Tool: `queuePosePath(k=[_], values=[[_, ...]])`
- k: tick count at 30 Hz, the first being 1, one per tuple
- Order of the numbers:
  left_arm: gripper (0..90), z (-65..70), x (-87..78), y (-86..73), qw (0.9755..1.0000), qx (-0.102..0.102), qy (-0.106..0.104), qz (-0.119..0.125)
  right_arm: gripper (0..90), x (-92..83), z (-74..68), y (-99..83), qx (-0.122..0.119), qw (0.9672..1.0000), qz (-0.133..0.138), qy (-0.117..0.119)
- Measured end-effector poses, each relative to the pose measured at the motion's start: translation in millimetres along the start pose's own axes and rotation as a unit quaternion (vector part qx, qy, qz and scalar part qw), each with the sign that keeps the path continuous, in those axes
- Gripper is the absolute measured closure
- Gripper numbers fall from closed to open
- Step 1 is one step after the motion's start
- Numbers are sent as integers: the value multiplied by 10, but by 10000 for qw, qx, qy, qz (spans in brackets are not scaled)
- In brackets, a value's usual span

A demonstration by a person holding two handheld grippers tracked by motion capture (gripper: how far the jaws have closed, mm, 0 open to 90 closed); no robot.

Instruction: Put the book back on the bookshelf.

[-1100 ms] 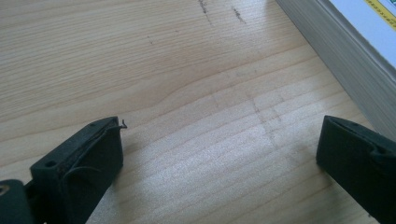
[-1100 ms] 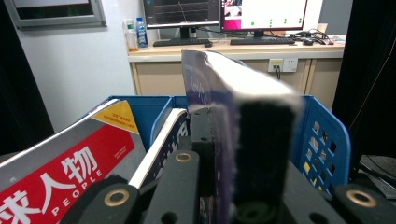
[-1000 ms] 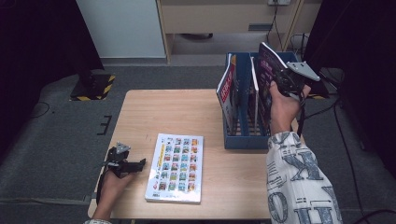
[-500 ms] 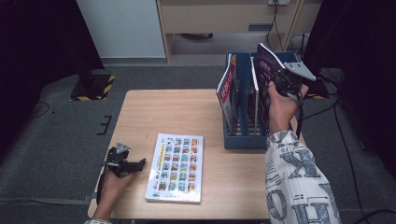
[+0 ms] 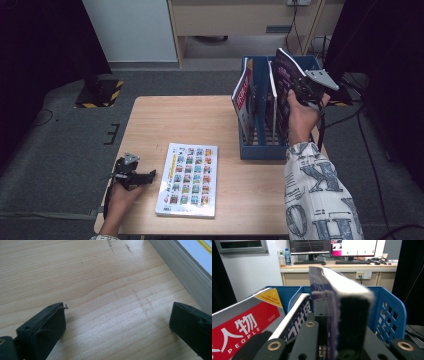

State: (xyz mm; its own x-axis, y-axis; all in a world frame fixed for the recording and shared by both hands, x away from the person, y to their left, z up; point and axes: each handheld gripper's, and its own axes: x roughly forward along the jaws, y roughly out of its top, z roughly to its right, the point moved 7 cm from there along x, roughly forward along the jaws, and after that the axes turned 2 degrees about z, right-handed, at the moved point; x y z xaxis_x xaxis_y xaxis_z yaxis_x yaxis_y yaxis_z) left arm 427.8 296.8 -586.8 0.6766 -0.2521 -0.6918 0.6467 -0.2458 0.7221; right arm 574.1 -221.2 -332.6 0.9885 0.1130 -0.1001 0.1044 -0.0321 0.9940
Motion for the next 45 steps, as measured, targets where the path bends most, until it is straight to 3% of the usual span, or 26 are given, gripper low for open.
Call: queuePosePath(k=[16,45], values=[[0,0,0,0,10000,-2,3,1,840,30,-18,-102,54,10000,-34,42],[0,2,1,0,10000,-15,17,0,835,107,-2,-471,74,9993,-330,132]])
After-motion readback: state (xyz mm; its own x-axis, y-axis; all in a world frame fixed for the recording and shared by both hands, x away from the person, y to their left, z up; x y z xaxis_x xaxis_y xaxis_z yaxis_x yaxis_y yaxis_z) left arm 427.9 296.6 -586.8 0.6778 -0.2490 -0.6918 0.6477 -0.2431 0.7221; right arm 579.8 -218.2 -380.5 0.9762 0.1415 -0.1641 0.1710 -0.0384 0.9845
